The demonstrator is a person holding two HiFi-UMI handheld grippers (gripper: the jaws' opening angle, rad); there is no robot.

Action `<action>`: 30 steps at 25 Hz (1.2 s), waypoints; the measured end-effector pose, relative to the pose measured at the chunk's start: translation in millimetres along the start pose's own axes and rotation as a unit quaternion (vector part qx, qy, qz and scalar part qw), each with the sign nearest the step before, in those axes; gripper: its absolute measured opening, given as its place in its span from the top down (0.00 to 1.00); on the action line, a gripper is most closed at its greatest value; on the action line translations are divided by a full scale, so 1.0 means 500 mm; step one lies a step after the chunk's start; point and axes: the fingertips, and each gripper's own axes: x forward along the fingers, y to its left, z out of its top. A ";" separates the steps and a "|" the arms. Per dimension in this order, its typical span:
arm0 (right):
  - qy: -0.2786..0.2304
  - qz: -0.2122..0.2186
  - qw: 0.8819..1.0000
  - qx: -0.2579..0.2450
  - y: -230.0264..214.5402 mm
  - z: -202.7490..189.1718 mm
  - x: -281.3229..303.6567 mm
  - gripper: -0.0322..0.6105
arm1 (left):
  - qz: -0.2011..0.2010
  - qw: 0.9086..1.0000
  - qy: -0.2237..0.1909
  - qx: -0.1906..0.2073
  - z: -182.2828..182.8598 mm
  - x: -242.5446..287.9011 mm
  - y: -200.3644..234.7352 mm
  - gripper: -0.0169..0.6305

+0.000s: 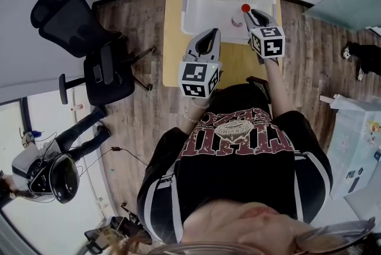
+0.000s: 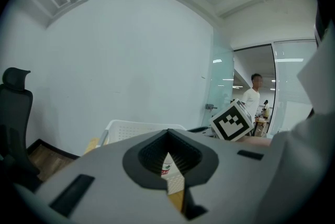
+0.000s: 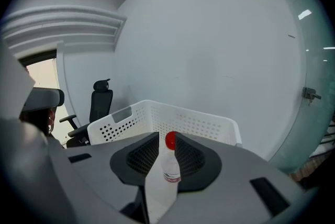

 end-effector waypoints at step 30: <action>0.098 0.011 0.995 -0.027 -0.018 -0.038 0.101 0.66 | 0.050 0.999 -0.006 -0.018 -0.007 -0.048 0.067 0.90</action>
